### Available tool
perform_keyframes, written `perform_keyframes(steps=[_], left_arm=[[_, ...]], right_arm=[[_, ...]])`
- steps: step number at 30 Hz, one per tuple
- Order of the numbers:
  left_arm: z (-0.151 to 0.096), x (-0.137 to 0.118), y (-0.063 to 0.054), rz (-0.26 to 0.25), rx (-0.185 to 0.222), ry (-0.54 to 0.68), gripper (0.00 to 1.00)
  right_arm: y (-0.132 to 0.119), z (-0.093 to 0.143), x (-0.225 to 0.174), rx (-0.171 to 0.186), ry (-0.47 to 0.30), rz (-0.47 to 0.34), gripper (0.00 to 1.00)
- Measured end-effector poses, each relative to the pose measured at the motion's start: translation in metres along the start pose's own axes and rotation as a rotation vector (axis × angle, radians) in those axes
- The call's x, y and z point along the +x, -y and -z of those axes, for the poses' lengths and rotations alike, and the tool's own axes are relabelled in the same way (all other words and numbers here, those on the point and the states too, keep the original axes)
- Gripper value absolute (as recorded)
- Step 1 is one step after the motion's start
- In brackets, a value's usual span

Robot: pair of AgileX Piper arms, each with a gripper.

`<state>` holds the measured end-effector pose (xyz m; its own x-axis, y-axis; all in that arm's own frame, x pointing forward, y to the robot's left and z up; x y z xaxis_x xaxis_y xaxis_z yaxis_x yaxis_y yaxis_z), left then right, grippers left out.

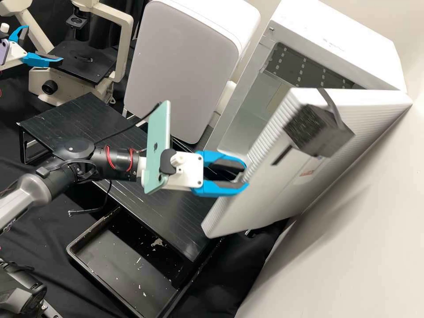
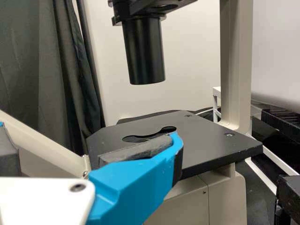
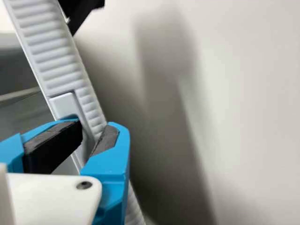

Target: Open the incubator door

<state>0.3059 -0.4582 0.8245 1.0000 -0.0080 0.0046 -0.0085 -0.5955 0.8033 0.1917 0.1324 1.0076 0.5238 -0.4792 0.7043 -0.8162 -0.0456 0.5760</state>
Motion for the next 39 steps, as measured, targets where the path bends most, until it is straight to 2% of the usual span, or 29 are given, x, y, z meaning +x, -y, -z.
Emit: perform_keyframes(steps=[5, 14, 17, 24, 26, 29, 31, 36, 39], left_arm=[[0.0, 0.0, 0.0, 0.0, 0.0, 0.0, 1.0], [0.0, 0.0, 0.0, 0.0, 0.0, 0.0, 1.0], [0.0, 0.0, 0.0, 0.0, 0.0, 0.0, 1.0], [0.0, 0.0, 0.0, 0.0, 0.0, 0.0, 1.0], [0.0, 0.0, 0.0, 0.0, 0.0, 0.0, 1.0], [0.0, 0.0, 0.0, 0.0, 0.0, 0.0, 1.0], [0.0, 0.0, 0.0, 0.0, 0.0, 0.0, 1.0], [0.0, 0.0, 0.0, 0.0, 0.0, 0.0, 1.0], [0.0, 0.0, 0.0, 0.0, 0.0, 0.0, 1.0]], right_arm=[[-0.011, 0.005, 0.002, 0.015, 0.006, -0.092, 1.0], [-0.001, 0.012, 0.001, -0.018, -0.041, -0.074, 1.0], [0.003, 0.015, -0.003, -0.045, -0.101, -0.063, 1.0], [0.029, 0.017, -0.019, -0.056, -0.327, 0.007, 1.0], [0.037, 0.016, -0.024, -0.037, -0.414, 0.037, 1.0], [0.049, 0.015, -0.033, 0.042, -0.59, 0.15, 1.0], [0.054, 0.013, -0.038, 0.078, -0.664, 0.213, 1.0], [0.064, 0.007, -0.048, 0.125, -0.768, 0.328, 1.0], [0.07, 0.003, -0.05, 0.117, -0.792, 0.347, 1.0]])
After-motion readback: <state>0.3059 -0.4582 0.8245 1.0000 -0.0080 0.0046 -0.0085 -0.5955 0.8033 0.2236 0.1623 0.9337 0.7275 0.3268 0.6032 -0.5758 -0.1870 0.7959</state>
